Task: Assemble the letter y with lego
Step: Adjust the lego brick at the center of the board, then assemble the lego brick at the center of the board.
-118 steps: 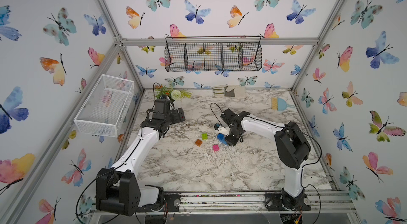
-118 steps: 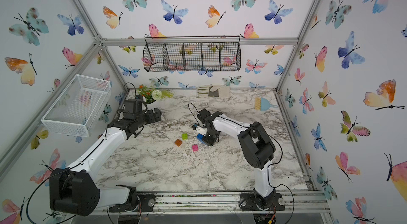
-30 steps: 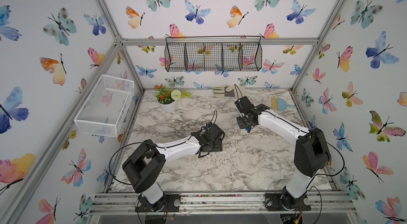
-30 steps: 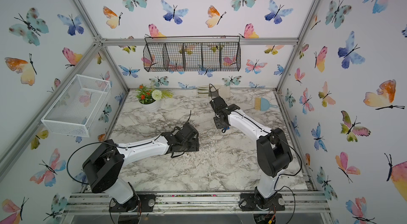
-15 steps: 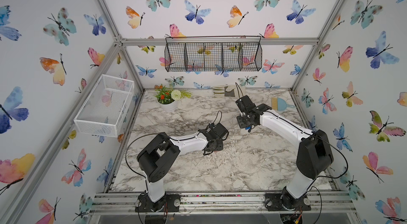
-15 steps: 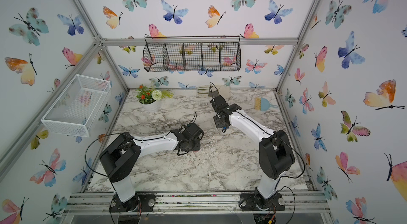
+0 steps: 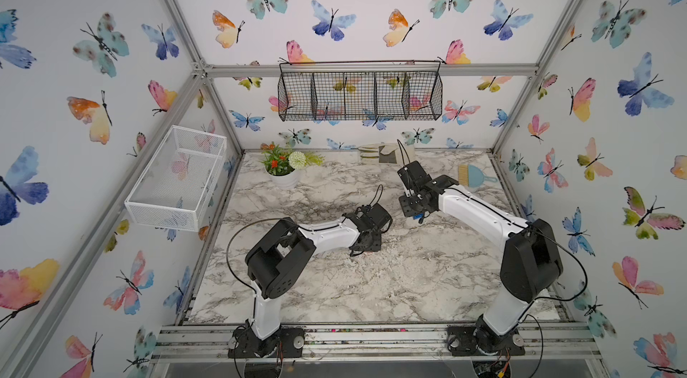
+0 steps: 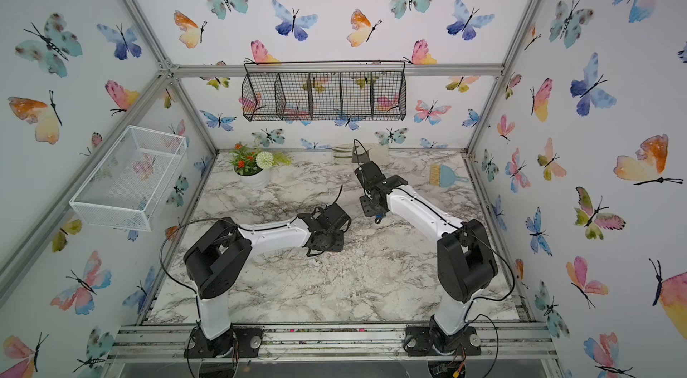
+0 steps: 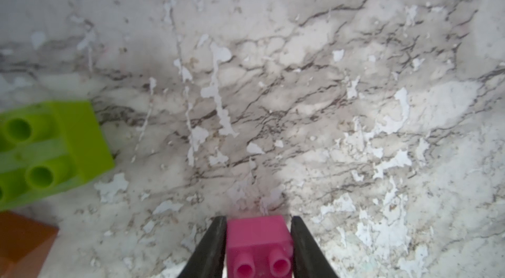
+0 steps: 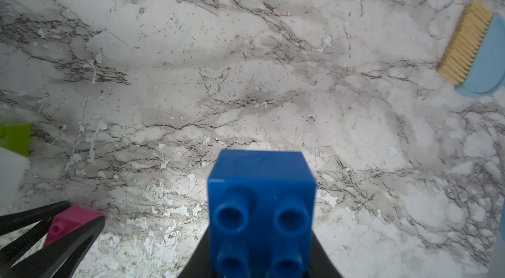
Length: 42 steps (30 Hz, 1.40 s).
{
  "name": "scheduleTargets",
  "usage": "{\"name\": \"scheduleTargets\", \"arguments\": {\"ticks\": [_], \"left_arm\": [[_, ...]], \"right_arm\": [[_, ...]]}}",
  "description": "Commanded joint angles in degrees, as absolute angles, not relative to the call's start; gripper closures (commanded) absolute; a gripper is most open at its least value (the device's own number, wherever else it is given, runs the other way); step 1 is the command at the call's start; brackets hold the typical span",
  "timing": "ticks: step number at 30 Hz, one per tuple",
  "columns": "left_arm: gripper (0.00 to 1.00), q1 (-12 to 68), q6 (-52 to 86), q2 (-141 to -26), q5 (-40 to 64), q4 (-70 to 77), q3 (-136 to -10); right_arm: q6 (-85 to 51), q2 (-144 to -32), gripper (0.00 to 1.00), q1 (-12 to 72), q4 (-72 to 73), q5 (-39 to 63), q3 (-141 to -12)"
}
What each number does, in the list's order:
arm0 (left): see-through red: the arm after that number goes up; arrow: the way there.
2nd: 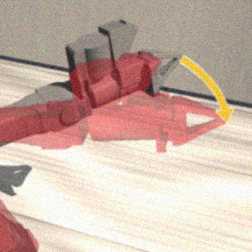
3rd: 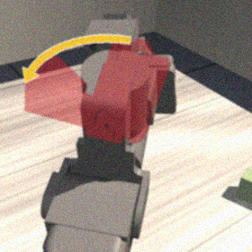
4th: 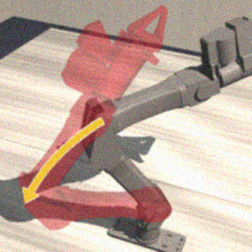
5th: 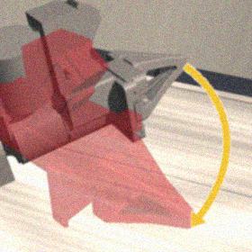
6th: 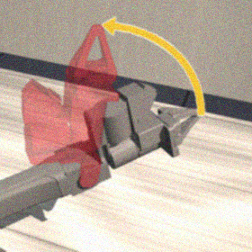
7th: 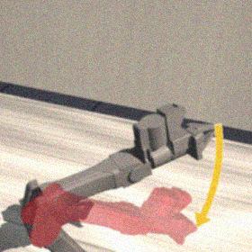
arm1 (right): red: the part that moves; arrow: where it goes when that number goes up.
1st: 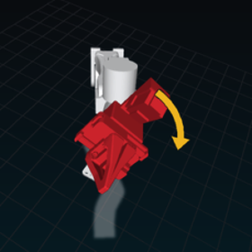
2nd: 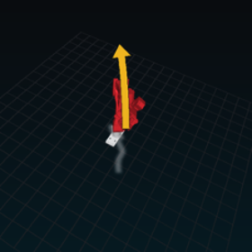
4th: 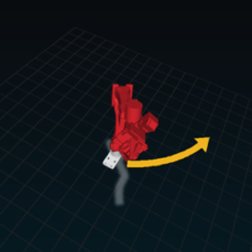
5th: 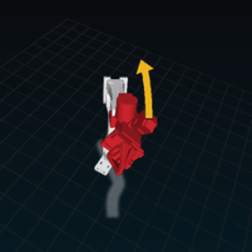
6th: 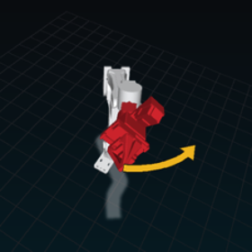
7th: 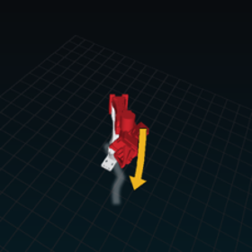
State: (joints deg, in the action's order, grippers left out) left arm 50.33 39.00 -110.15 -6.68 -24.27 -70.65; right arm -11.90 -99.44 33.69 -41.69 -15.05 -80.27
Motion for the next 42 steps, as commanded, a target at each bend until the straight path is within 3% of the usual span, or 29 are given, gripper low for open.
{"name": "scheduleTargets", "arguments": {"ticks": [1,9,13,18,24,29,42], "left_arm": [[0.59,50.22,35.22,-111.85,-6.93,-27.76,-71.08],[0.47,50.29,36.61,-108.39,-4.19,-25.30,-68.72],[0.18,50.21,36.59,-105.36,-5.46,-27.72,-69.16],[0.04,45.22,39.15,-92.96,-5.86,-26.87,-64.91],[0.02,32.34,37.71,-80.82,-3.09,-27.29,-58.02],[0.02,23.35,34.86,-76.12,-0.26,-28.21,-52.65],[0.01,18.68,33.11,-73.17,2.28,-26.42,-47.56]], "right_arm": [[-11.45,-99.85,0.94,33.66,-42.58,-14.17,-80.88],[-5.96,-98.51,0.94,33.66,-41.70,-11.46,-80.10],[-3.03,-96.77,0.92,33.66,-39.31,-8.73,-78.57],[7.82,-96.92,0.94,33.91,-34.57,5.16,-76.50],[18.37,-104.10,0.97,37.32,-38.41,10.02,-79.85],[23.66,-108.66,0.97,41.85,-40.14,7.76,-82.22],[28.20,-112.61,0.97,47.26,-40.76,4.63,-83.97]]}}
